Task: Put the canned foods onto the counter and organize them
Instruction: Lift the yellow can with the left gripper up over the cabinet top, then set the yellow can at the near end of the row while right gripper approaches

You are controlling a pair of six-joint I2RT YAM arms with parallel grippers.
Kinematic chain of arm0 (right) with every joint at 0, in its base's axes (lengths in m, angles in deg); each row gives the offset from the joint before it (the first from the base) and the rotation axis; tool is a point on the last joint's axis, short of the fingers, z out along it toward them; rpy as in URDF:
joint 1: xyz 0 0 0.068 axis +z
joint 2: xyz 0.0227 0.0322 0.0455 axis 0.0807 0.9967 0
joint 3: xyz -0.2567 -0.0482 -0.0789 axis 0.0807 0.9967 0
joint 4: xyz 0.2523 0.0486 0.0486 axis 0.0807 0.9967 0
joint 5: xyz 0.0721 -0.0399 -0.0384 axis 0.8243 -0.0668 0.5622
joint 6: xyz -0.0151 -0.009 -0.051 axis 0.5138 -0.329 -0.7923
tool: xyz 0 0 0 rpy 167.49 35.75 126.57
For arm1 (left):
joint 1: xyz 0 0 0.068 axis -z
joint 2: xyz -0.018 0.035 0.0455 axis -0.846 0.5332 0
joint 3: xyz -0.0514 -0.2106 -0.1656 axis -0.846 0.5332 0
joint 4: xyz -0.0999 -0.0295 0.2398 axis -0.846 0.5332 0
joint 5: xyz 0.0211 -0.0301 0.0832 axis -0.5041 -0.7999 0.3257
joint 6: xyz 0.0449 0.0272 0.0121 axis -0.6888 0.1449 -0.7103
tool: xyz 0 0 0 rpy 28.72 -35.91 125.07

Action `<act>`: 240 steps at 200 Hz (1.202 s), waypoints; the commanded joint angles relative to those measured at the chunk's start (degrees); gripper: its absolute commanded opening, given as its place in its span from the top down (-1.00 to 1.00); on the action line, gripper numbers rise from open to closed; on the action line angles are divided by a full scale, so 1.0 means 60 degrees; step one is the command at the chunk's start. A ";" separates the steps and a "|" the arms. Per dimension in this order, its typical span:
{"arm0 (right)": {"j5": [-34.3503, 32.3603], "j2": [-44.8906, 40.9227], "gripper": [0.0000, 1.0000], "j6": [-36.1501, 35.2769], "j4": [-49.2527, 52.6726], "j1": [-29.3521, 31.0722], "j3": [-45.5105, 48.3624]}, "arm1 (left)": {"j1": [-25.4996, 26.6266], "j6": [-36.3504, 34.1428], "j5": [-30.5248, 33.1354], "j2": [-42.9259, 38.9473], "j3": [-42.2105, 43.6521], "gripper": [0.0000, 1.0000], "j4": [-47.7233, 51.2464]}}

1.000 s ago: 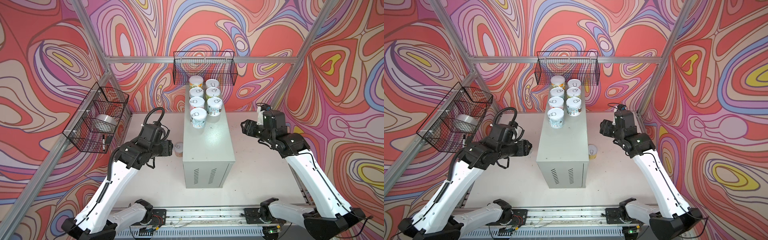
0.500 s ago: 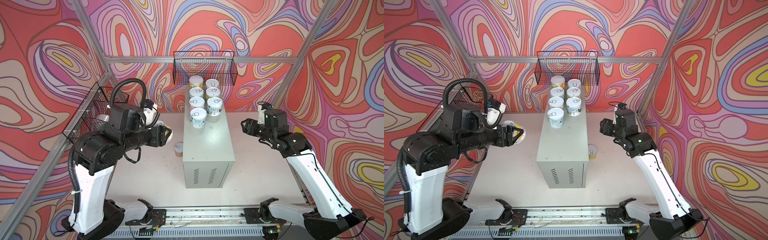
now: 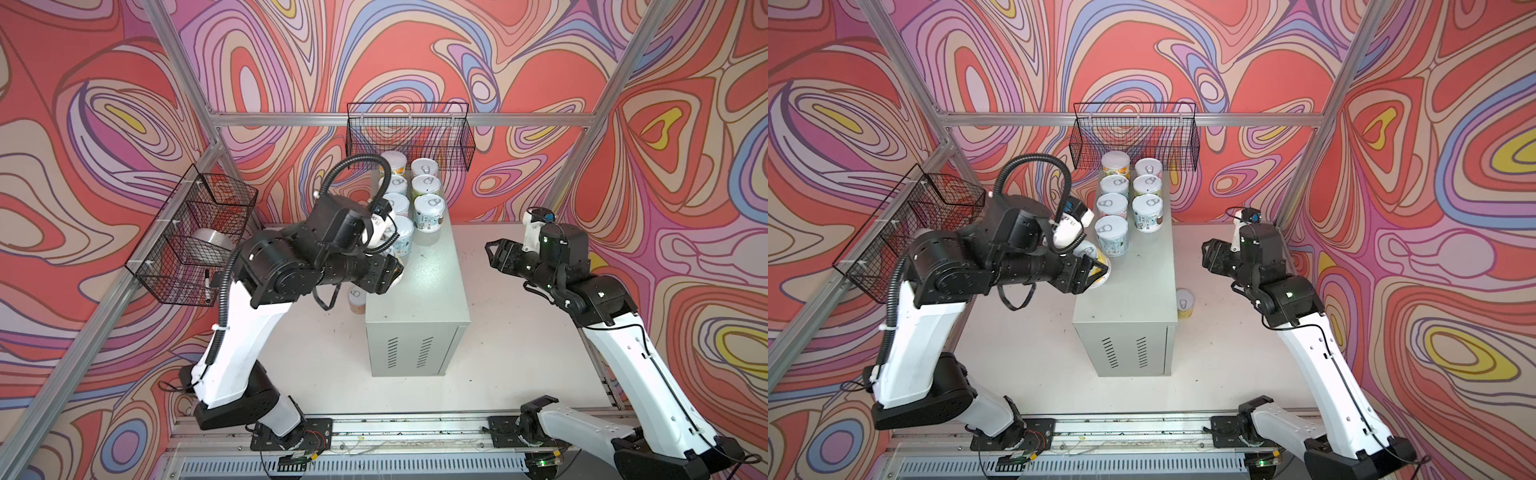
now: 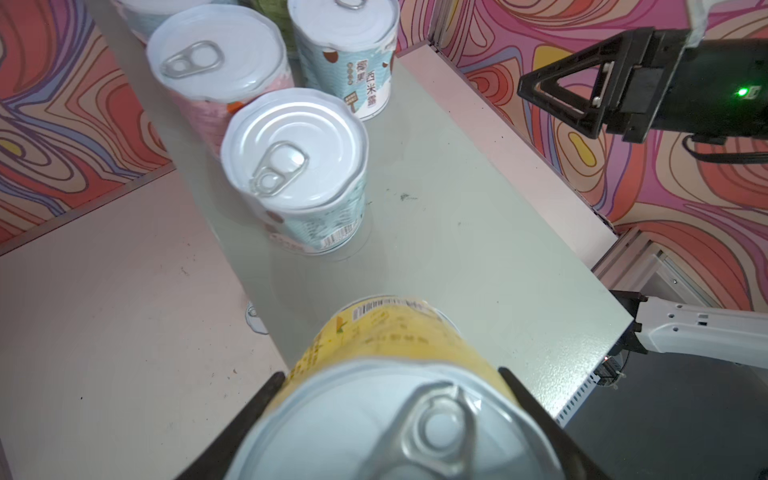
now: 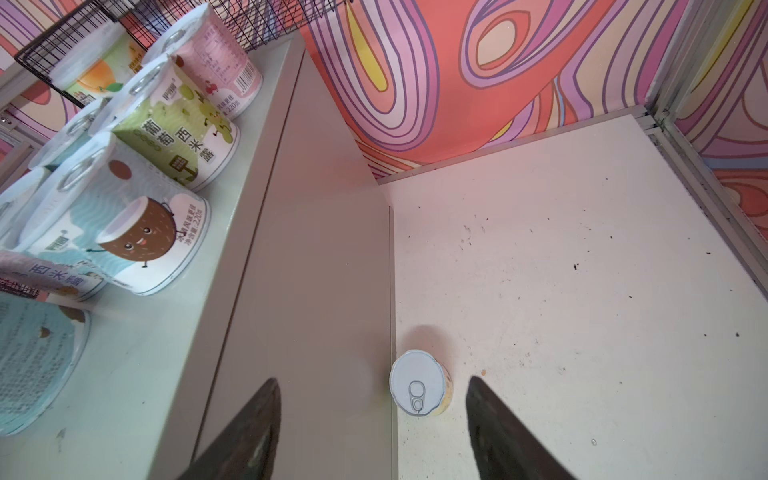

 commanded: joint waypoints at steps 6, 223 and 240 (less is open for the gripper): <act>-0.0013 -0.0285 -0.45 -0.0013 -0.0244 -0.0030 0.0286 | 0.0533 -0.0290 0.0318 0.0759 -0.1218 1.00 -0.0673; 0.3360 -0.0432 -0.43 0.0248 -0.1446 -0.0017 0.0915 | 0.0829 -0.0544 0.0926 0.2712 -0.1661 -0.99 -0.1578; 0.3362 -0.0479 -0.44 0.0179 -0.1411 -0.0016 0.0869 | 0.0837 -0.0563 0.0964 0.2774 -0.1654 -1.00 -0.1734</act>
